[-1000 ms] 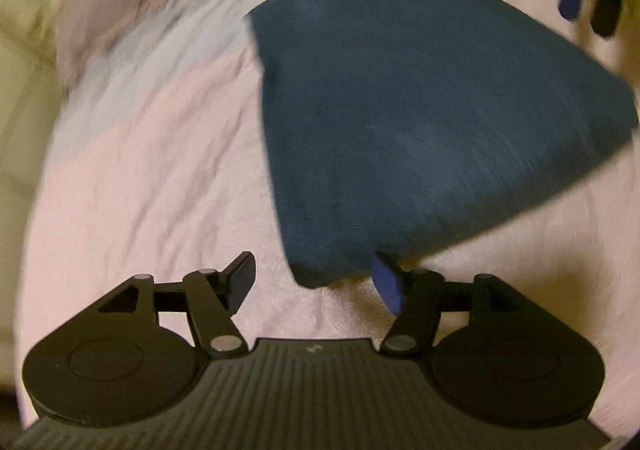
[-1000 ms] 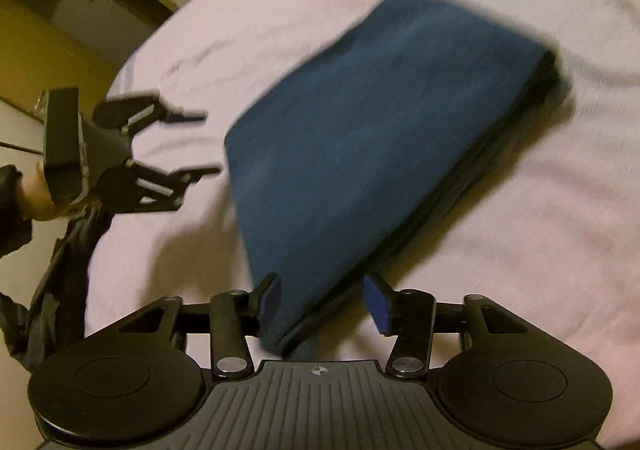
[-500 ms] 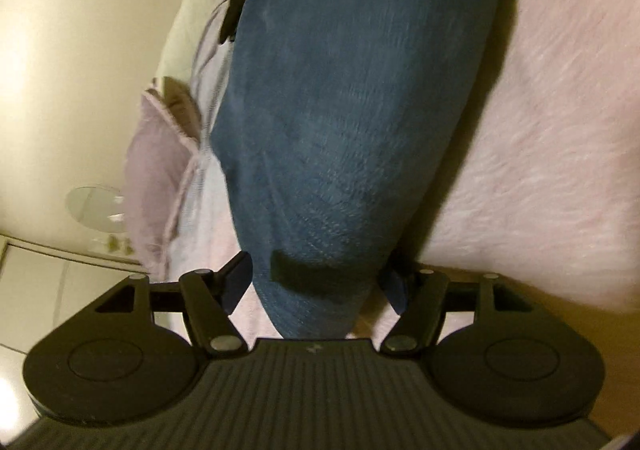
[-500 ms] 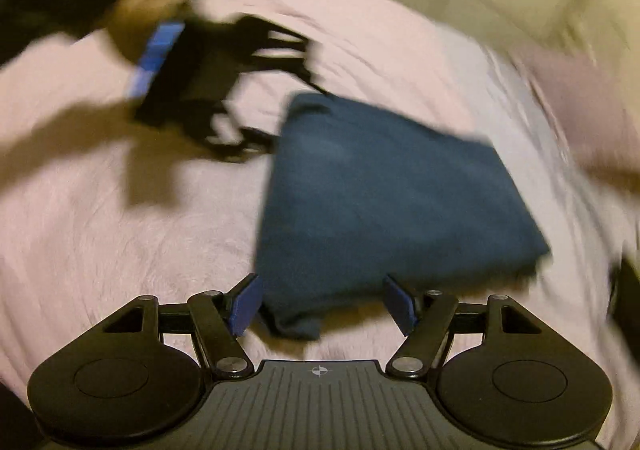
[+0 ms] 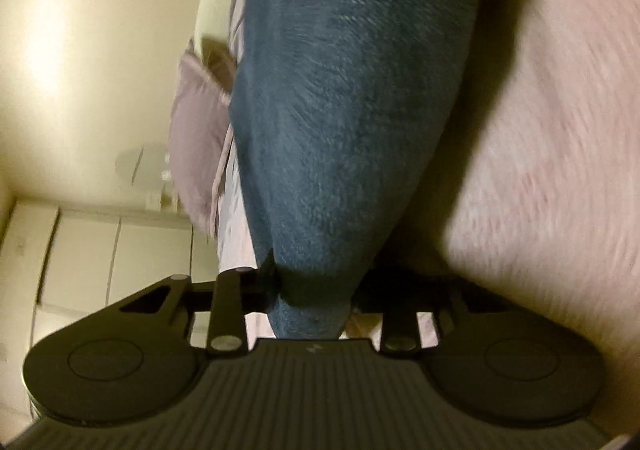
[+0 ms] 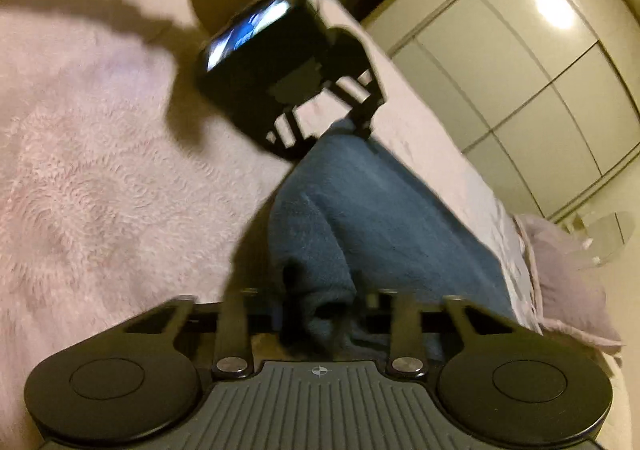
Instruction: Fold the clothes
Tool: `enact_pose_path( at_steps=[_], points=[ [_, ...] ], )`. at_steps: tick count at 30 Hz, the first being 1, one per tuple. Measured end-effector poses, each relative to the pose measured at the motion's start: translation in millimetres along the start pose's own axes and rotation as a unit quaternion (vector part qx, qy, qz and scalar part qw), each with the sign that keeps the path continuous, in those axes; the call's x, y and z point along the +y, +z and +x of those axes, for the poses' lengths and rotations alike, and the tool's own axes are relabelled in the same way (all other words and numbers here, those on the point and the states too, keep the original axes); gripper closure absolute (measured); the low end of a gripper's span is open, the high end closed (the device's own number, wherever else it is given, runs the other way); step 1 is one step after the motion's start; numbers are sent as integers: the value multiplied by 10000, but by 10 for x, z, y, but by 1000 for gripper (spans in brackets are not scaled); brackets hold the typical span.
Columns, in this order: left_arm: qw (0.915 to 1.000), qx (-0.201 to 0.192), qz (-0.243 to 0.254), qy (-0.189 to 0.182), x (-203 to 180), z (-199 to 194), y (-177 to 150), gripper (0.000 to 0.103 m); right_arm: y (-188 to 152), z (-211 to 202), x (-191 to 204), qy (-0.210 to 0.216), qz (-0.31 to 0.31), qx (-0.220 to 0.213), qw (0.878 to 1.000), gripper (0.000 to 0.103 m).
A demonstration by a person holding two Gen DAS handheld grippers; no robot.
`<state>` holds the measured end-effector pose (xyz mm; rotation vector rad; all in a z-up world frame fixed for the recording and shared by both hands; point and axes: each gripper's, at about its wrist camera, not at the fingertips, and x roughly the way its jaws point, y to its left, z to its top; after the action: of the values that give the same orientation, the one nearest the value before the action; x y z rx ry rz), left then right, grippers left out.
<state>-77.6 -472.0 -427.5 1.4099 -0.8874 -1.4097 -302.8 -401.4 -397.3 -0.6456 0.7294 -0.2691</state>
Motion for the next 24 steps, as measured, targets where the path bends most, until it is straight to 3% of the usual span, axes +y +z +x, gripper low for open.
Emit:
enact_pose_path(
  at_steps=[4, 9, 13, 18, 22, 24],
  points=[
    [9988, 331, -344, -60, 135, -213, 233, 79, -145, -274, -139, 124, -168, -384, 9990, 84],
    [9959, 451, -668, -401, 181, -973, 762, 80, -511, -886, -240, -175, -307, -466, 9983, 84],
    [9929, 435, -933, -594, 83, -1620, 1480, 81, -986, -1345, -275, -455, 112, -274, 9985, 83],
    [9878, 519, -1241, -779, -170, -2077, 2480, 82, -1473, -1761, -289, -678, 644, 35, 9956, 80],
    [9789, 809, -1741, -693, -307, -2094, 2872, 81, -1747, -2078, -271, -838, 1039, 575, 9894, 74],
    [9706, 912, -2123, -672, -282, -2096, 2889, 80, -1868, -2279, -229, -853, 1528, 604, 9827, 71]
  ],
)
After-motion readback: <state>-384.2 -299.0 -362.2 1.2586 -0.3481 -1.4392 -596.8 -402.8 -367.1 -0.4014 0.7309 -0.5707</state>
